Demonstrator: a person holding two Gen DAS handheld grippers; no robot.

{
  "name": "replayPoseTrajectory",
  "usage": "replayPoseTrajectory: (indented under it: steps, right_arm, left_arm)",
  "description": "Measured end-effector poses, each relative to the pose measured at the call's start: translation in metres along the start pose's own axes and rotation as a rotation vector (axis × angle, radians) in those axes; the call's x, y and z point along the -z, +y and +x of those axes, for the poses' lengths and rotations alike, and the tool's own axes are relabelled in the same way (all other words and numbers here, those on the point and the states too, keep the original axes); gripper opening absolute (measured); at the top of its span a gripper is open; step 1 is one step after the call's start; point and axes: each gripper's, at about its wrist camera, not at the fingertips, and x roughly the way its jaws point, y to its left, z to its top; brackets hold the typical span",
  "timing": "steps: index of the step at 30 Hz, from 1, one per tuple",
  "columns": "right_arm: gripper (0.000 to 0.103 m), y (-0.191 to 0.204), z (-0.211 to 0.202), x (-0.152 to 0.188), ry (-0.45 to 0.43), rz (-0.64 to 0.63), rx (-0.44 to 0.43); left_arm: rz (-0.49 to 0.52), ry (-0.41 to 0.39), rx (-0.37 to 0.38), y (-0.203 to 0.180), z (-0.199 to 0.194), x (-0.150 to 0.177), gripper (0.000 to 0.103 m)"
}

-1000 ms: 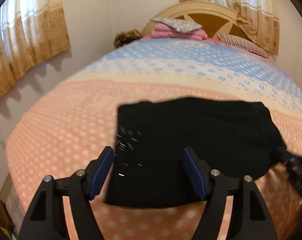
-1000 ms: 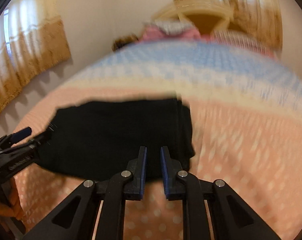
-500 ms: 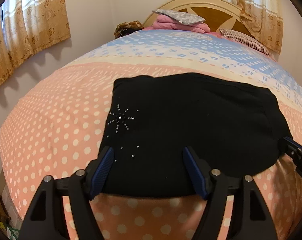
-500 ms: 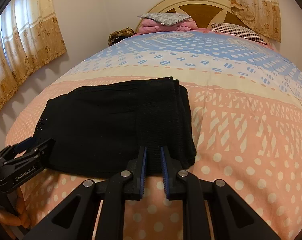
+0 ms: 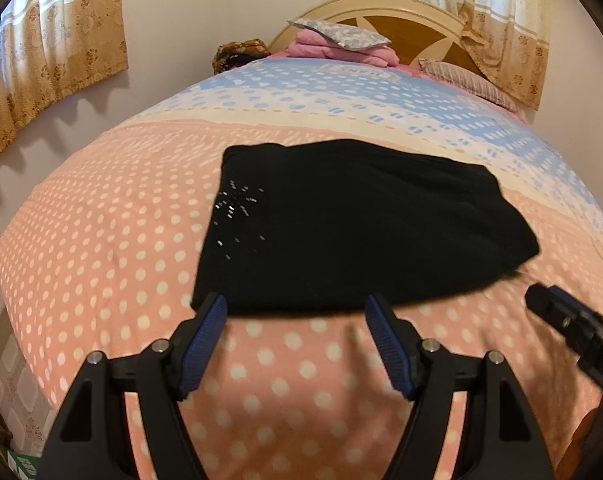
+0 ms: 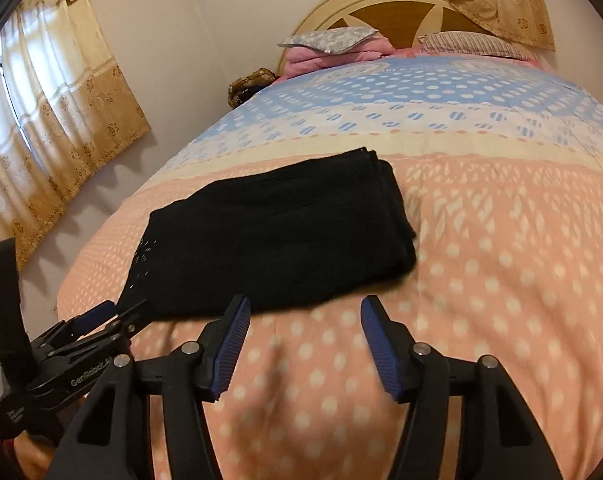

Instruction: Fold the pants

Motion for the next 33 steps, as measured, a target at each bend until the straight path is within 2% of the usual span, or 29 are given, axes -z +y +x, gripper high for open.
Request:
replayPoseTrajectory:
  steps: [7,14,21,26,27,33]
  right_arm:
    - [0.060,0.000,-0.029,0.028,-0.013,0.029,0.036]
    - [0.060,-0.005,-0.056,0.043,-0.050,0.076,0.089]
    - [0.060,0.000,-0.082,0.046,-0.108,0.077,0.076]
    - [0.063,0.014,-0.099,0.046,-0.147,0.038,0.066]
    - [0.066,0.016,-0.102,0.045,-0.155,0.033,0.066]
    - [0.067,0.022,-0.113,0.044,-0.184,0.037,0.057]
  left_arm:
    - [0.054,-0.018,0.000,-0.016,-0.020,0.016,0.075]
    - [0.118,-0.042,-0.017,-0.029,-0.041,0.037,0.075]
    - [0.118,-0.092,-0.030,-0.027,-0.065,0.042,0.080]
    - [0.082,-0.121,-0.025,-0.020,-0.079,0.040,0.090]
    - [0.081,-0.128,-0.028,-0.021,-0.081,0.041,0.090]
    - [0.077,-0.161,-0.033,-0.021,-0.094,0.039,0.090]
